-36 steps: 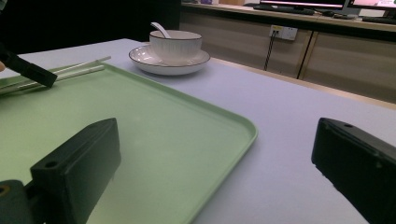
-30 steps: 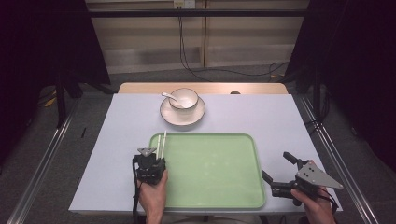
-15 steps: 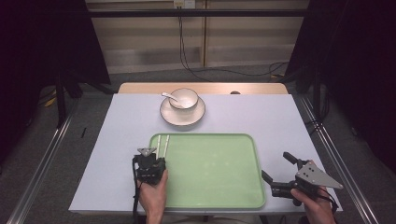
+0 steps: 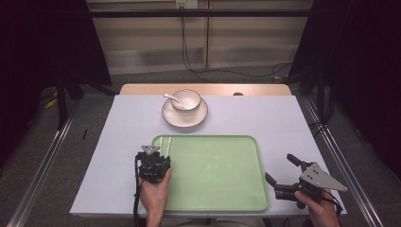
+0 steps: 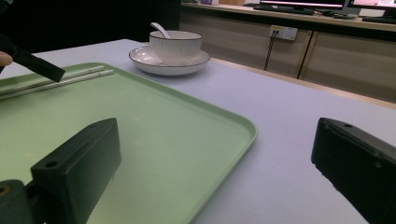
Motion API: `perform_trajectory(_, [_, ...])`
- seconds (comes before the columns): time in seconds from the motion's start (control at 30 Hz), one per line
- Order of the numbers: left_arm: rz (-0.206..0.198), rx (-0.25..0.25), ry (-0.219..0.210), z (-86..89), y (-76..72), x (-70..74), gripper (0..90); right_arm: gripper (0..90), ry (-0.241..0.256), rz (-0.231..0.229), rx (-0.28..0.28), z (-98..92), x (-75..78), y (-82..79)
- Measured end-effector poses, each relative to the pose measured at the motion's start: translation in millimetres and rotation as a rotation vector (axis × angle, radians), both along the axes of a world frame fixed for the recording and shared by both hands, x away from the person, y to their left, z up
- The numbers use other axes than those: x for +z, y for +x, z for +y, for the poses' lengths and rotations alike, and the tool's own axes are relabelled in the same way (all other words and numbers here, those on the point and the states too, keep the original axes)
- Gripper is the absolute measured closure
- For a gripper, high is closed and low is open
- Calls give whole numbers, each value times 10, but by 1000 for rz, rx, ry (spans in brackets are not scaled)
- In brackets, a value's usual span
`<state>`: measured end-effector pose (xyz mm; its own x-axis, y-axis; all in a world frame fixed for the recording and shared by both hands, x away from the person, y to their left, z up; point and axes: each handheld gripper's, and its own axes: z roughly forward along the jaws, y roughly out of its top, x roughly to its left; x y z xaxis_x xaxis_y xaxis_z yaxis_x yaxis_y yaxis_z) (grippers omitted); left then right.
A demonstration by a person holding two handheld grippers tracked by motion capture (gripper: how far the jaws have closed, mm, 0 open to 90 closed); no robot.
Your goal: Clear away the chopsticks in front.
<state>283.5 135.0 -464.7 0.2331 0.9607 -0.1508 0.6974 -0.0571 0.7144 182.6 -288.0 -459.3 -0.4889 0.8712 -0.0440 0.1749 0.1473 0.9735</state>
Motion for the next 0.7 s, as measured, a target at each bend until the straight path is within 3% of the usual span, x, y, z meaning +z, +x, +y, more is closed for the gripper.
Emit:
perform_trajectory(0.23, [-5, -85, -5, 44, 146, 22, 771, 11, 0, 1, -1, 1, 1, -2])
perform_trajectory(0.3, [-3, -113, -14, 51, 197, 20, 826, 10, -1, 1, -1, 1, 0, -2])
perform_trajectory(0.37, [2, -126, 8, 32, 242, 27, 899, 11, 0, 2, -3, 2, -1, 0])
perform_trajectory(0.43, [16, -147, 13, 20, 302, 27, 900, 11, 0, 0, 2, 1, -1, 2])
perform_trajectory(0.57, [44, -152, 25, -2, 413, -10, 900, 11, -1, -1, -5, 1, -1, 1])
perform_trajectory(0.7, [58, -162, 32, -4, 427, -32, 900, 11, 6, 5, 1, -5, 0, -1])
